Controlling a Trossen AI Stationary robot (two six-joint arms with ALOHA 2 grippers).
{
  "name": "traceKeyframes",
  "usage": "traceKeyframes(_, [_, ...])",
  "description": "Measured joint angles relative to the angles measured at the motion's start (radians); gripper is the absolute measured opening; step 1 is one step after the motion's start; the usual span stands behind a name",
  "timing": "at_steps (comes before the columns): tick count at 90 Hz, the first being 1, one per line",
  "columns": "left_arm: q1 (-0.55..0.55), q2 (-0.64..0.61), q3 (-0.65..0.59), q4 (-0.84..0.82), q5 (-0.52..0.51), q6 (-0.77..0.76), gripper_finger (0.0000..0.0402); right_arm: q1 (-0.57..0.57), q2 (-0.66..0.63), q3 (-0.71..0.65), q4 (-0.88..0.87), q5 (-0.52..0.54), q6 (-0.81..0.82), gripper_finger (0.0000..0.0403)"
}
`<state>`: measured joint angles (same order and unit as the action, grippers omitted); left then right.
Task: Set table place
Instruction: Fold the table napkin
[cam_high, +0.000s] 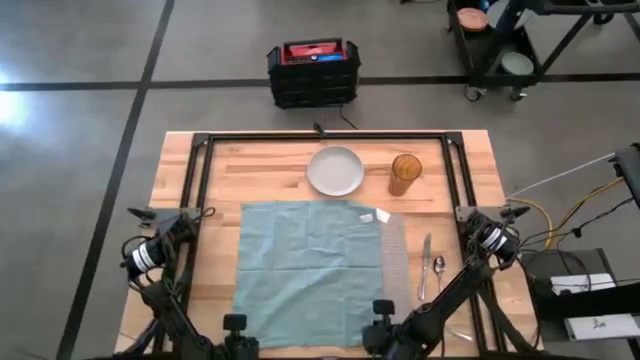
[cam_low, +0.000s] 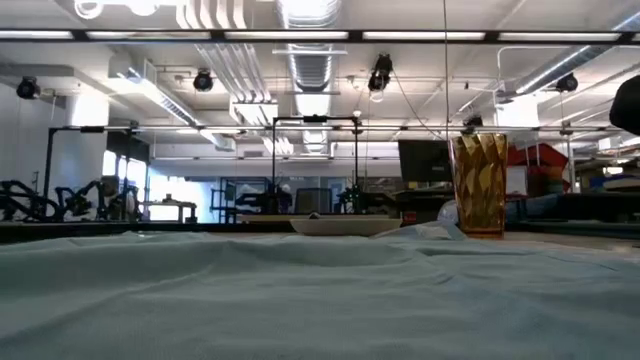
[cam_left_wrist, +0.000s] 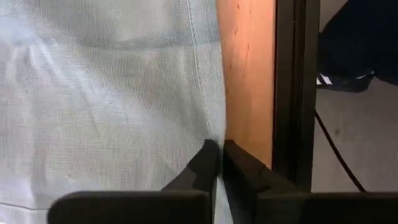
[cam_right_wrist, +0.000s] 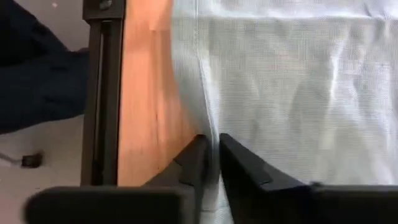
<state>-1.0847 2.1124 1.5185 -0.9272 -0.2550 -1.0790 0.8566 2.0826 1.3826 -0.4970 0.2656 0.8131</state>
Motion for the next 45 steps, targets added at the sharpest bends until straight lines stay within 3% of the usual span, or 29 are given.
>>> traceKeyframes(45, [0.002, -0.115, 0.02, -0.035, -0.023, -0.073, 0.0, 0.026, -0.128, -0.003, -0.06, -0.025, 0.022, 0.0])
